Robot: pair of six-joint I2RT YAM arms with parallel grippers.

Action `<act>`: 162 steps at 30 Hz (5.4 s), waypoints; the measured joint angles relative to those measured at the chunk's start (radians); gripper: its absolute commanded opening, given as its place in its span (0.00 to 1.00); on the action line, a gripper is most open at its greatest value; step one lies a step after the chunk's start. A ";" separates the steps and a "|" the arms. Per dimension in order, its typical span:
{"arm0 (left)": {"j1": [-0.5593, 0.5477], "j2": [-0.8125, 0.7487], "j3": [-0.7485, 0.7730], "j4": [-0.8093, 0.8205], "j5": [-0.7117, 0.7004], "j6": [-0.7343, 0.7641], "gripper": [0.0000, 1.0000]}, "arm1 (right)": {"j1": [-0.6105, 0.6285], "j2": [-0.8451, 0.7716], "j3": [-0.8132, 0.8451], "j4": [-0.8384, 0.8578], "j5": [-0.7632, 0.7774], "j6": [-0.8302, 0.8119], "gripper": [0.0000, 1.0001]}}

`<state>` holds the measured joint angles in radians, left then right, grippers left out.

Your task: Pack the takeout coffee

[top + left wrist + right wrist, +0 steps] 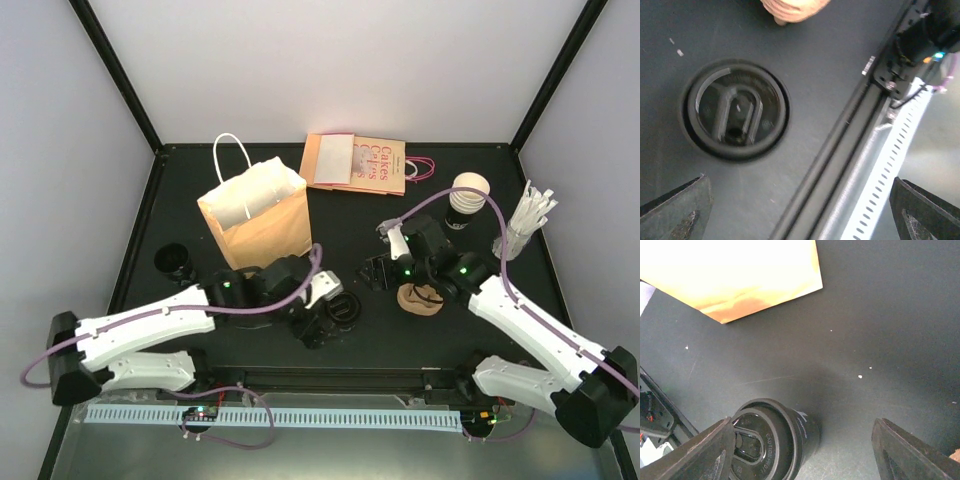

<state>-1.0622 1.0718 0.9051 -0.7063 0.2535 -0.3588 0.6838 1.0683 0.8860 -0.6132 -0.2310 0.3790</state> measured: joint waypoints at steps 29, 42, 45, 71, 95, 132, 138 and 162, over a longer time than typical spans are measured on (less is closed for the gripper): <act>-0.066 0.357 0.147 0.027 -0.285 0.210 0.87 | -0.136 -0.155 -0.124 0.032 -0.014 0.091 0.78; -0.066 0.404 0.187 0.011 -0.276 0.208 0.83 | -0.142 -0.159 -0.148 0.031 -0.015 0.095 0.78; -0.067 0.405 0.187 0.001 -0.276 0.207 0.85 | -0.142 -0.158 -0.148 0.031 -0.019 0.095 0.78; -0.085 0.438 0.210 -0.023 -0.304 0.233 0.71 | -0.147 -0.057 -0.250 0.109 -0.260 0.103 0.51; -0.085 0.442 0.210 -0.021 -0.304 0.254 0.69 | -0.147 -0.050 -0.423 0.280 -0.514 0.109 0.30; -0.076 0.453 0.192 0.032 -0.290 0.262 0.66 | -0.157 0.048 -0.385 0.283 -0.506 0.157 0.25; -0.076 0.451 0.190 0.034 -0.290 0.262 0.66 | -0.157 0.055 -0.374 0.286 -0.493 0.171 0.26; -0.076 0.433 0.157 0.068 -0.286 0.250 0.65 | -0.167 0.135 -0.347 0.361 -0.498 0.182 0.26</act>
<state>-1.1378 1.5051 1.0622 -0.6380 -0.0330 -0.1089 0.5167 1.2037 0.5388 -0.2520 -0.7288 0.5610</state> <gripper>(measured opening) 0.742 0.264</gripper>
